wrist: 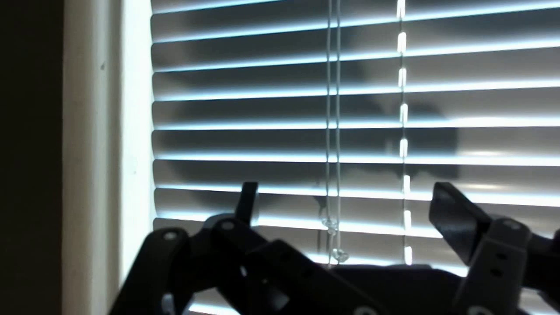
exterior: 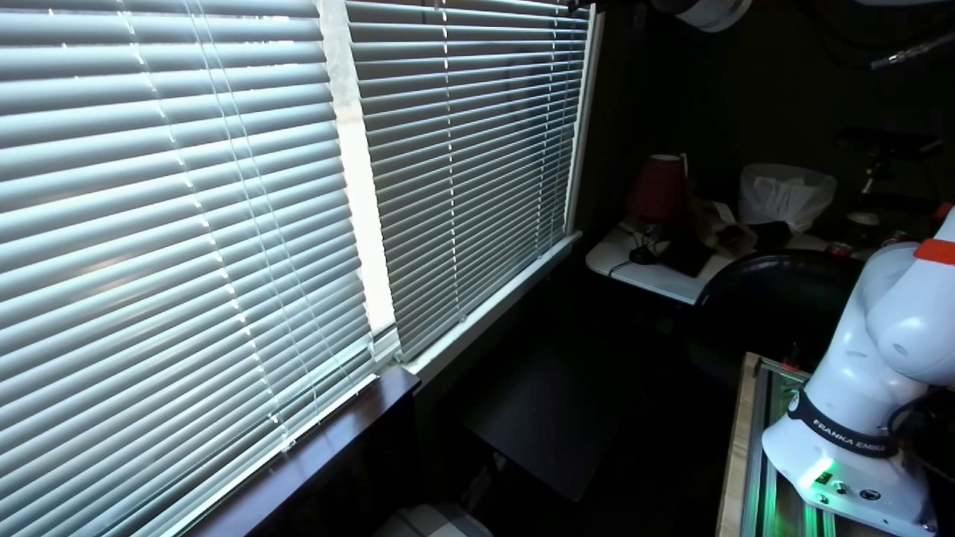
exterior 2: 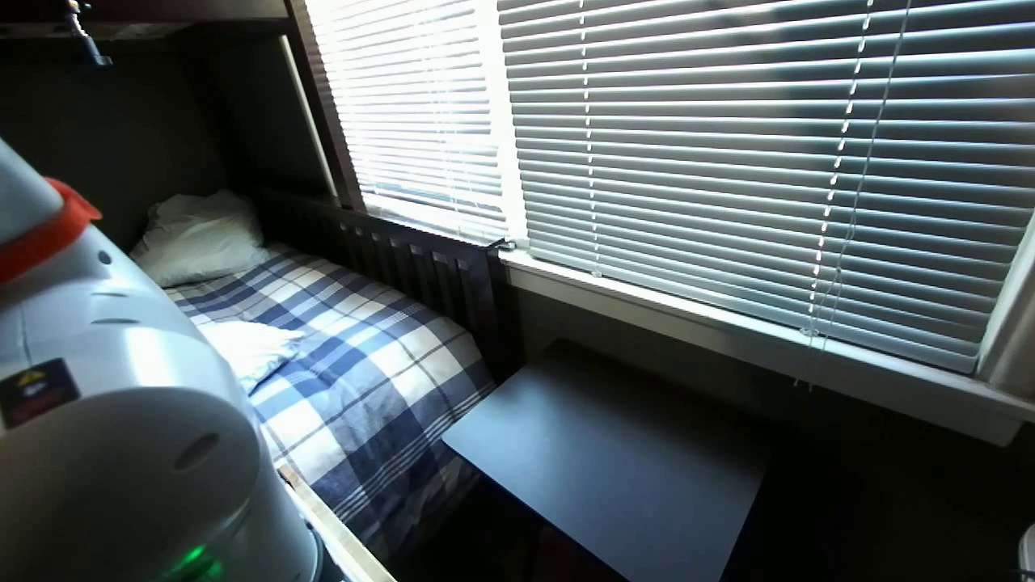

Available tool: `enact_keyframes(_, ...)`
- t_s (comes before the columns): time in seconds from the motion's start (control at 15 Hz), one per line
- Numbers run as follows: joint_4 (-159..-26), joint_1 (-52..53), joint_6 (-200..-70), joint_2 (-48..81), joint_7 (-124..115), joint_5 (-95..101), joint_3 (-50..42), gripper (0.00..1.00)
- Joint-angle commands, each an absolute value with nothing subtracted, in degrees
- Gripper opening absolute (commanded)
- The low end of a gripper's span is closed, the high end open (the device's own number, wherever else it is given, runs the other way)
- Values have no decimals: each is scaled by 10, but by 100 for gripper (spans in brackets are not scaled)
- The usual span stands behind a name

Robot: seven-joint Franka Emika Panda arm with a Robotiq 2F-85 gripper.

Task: Open the blinds on the right window.

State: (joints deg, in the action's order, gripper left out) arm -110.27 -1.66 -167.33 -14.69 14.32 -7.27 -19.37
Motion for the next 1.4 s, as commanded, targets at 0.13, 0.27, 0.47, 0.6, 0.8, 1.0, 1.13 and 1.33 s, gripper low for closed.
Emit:
enact_keyframes(0.13, -1053, 10, -1674, -105, 163, -124, -219, 95)
enact_keyframes(0.27, -1043, 22, -1670, -96, 180, -146, -224, 70)
enact_keyframes(0.47, -1033, 29, -1668, -86, 197, -167, -228, 53)
enact_keyframes(0.6, -1028, 33, -1668, -82, 211, -181, -231, 37)
enact_keyframes(0.8, -1025, 29, -1655, -82, 216, -189, -233, 14)
enact_keyframes(1.0, -1032, 20, -1635, -88, 200, -171, -231, 0)
enact_keyframes(1.13, -1038, 12, -1603, -96, 189, -157, -228, 0)
enact_keyframes(1.33, -1048, -28, -1543, -113, 164, -126, -196, 0)
